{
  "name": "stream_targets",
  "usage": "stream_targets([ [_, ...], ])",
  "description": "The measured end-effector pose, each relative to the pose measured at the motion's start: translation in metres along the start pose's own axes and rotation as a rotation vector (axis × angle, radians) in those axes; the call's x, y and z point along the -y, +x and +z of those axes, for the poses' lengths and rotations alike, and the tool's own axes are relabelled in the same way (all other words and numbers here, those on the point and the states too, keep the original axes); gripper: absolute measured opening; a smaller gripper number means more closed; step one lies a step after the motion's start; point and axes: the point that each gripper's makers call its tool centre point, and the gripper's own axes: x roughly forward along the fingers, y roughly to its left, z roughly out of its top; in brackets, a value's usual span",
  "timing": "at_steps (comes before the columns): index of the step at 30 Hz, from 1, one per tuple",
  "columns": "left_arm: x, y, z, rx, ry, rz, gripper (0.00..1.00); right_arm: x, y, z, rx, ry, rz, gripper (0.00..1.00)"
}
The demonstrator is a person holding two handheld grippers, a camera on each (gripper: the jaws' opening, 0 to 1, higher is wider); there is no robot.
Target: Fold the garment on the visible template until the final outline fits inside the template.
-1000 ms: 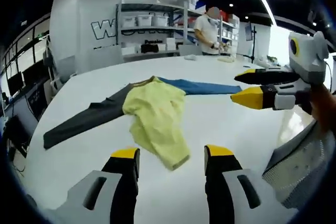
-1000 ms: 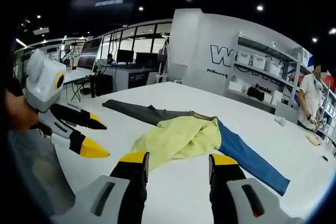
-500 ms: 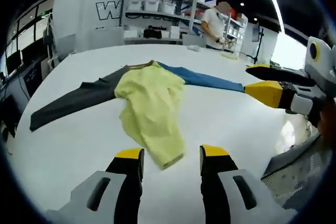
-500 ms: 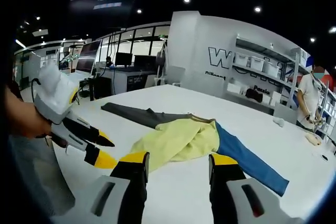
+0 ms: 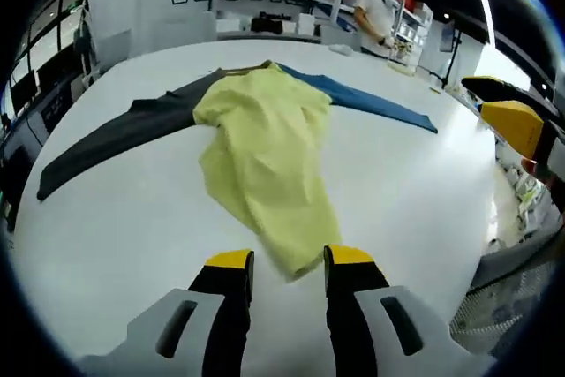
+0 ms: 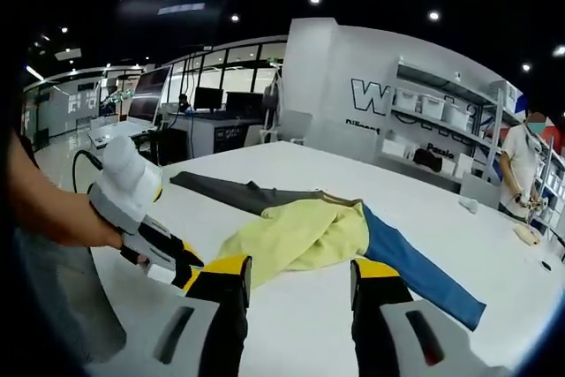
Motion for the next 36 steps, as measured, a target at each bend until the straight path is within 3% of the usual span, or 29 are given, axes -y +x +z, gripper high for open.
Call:
stream_targets([
  [7,0.006,0.005,0.004,0.012,-0.009,-0.012,0.24,0.001,0.000,-0.001,-0.002,0.000,0.001,0.45],
  [14,0.004,0.007,0.001,-0.006,0.012,-0.006,0.06,0.000,0.000,-0.002,-0.004,0.002,0.003,0.45],
  [25,0.012,-0.007,0.013,0.038,0.041,-0.036,0.00,0.000,0.001,-0.003,-0.011,-0.001,0.004,0.45],
  [33,0.025,-0.029,0.049,0.137,0.011,-0.091,0.00,-0.001,0.001,-0.005,-0.020,-0.005,0.004,0.44],
  [36,0.025,-0.038,0.071,0.186,-0.003,-0.104,0.00,-0.001,0.001,-0.005,-0.022,-0.008,0.004,0.44],
])
